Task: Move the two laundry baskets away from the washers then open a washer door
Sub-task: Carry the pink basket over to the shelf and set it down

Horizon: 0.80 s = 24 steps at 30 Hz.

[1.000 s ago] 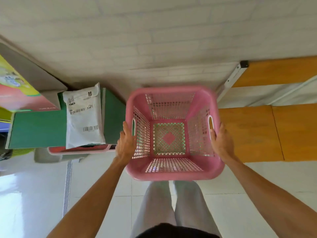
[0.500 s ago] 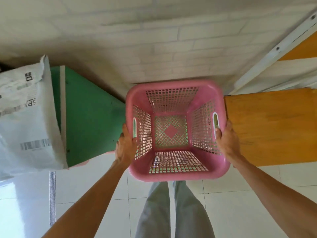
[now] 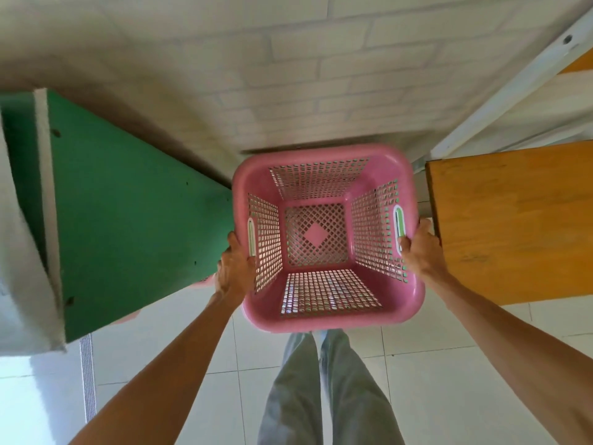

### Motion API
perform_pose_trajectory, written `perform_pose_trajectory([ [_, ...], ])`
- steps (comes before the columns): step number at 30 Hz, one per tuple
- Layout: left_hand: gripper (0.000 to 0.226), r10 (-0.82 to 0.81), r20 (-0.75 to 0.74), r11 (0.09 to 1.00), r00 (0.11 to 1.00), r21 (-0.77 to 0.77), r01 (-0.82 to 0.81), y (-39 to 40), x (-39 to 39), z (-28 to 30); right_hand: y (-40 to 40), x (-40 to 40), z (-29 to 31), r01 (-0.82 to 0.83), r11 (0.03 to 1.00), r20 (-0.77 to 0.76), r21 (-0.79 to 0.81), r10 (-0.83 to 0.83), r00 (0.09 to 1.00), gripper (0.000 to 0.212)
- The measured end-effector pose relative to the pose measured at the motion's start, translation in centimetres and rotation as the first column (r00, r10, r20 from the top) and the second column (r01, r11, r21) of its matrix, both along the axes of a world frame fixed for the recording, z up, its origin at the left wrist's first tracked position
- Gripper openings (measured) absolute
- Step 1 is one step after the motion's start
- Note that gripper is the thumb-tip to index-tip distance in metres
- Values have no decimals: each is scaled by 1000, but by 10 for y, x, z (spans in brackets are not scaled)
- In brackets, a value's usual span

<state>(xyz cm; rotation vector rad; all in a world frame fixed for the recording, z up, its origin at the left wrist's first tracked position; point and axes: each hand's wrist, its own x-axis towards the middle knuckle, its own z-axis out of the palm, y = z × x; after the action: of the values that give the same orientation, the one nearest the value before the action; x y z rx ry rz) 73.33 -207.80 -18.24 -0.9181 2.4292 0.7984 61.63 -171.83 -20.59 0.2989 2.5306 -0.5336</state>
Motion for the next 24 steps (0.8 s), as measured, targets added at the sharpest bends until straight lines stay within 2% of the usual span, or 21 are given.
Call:
perform_pose_trajectory([
  [2, 62, -22, 13, 1000, 1000, -8, 22, 0, -1, 19, -4, -1, 20, -27, 1000, 47, -1, 27, 999, 35],
  [5, 70, -46, -36, 999, 998, -11, 46, 5, -4, 80, -14, -3, 83, -25, 999, 119, -23, 28, 992, 45],
  [9, 53, -178, -82, 983, 981, 32, 181, 19, -11, 183, -36, 9, 193, 105, 987, 124, -126, -89, 988, 51],
  [11, 58, -312, -11, 950, 950, 17, 312, 26, -12, 225, -45, 22, 244, 50, 989, 98, -140, -36, 995, 46],
  [13, 66, -477, 60, 877, 877, -31, 479, 35, -10, 257, -47, 40, 284, -20, 993, 101, -112, 32, 994, 45],
  [15, 72, -606, 67, 789, 793, -78, 609, 47, -13, 283, -40, 54, 312, -39, 995, 80, -90, 46, 996, 45],
  [19, 87, -749, 110, 645, 653, -102, 757, 75, -29, 321, -2, 90, 350, 76, 995, 116, -61, -69, 991, 49],
  [24, 91, -899, 159, 388, 407, -141, 911, 137, -68, 355, 83, 132, 387, 343, 939, 131, 24, -344, 930, 61],
])
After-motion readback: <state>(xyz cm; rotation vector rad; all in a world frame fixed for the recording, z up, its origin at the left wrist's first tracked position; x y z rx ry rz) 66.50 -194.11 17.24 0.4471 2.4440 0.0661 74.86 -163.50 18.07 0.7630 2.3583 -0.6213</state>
